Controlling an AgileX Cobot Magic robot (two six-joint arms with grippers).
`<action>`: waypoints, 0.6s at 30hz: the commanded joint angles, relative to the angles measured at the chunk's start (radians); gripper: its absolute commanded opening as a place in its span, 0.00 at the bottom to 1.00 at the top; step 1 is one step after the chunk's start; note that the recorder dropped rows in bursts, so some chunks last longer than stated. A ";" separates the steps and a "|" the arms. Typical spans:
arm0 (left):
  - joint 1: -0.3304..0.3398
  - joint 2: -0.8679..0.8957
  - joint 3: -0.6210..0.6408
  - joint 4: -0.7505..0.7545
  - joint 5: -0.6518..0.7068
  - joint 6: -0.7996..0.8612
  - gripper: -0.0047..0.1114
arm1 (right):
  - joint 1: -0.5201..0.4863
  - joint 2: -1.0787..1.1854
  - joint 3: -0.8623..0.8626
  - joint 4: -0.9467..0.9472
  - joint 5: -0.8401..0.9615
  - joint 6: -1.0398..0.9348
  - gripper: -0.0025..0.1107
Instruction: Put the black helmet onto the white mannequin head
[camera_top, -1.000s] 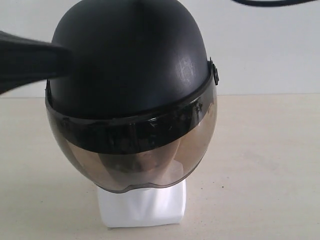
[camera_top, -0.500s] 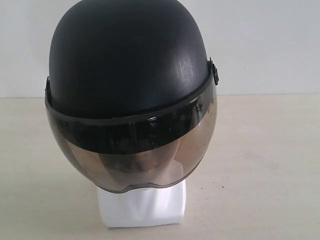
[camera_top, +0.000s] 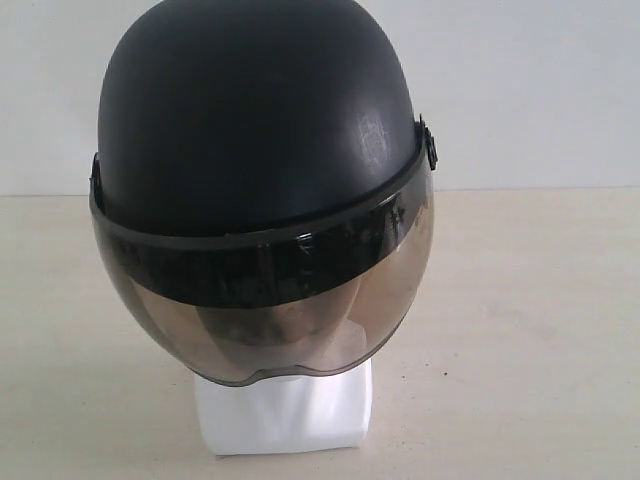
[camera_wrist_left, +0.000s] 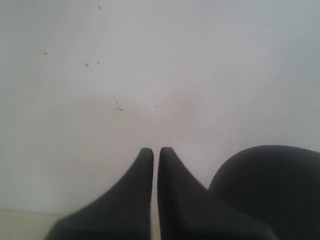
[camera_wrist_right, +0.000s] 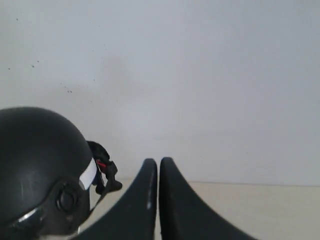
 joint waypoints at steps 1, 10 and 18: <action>0.001 -0.079 0.089 -0.011 -0.017 0.005 0.08 | -0.003 -0.046 0.059 -0.008 0.072 -0.002 0.05; 0.001 -0.153 0.113 -0.004 -0.012 0.005 0.08 | -0.003 -0.046 0.064 -0.005 0.119 0.000 0.05; 0.001 -0.153 0.113 -0.004 -0.012 0.005 0.08 | -0.003 -0.046 0.064 -0.005 0.119 0.004 0.05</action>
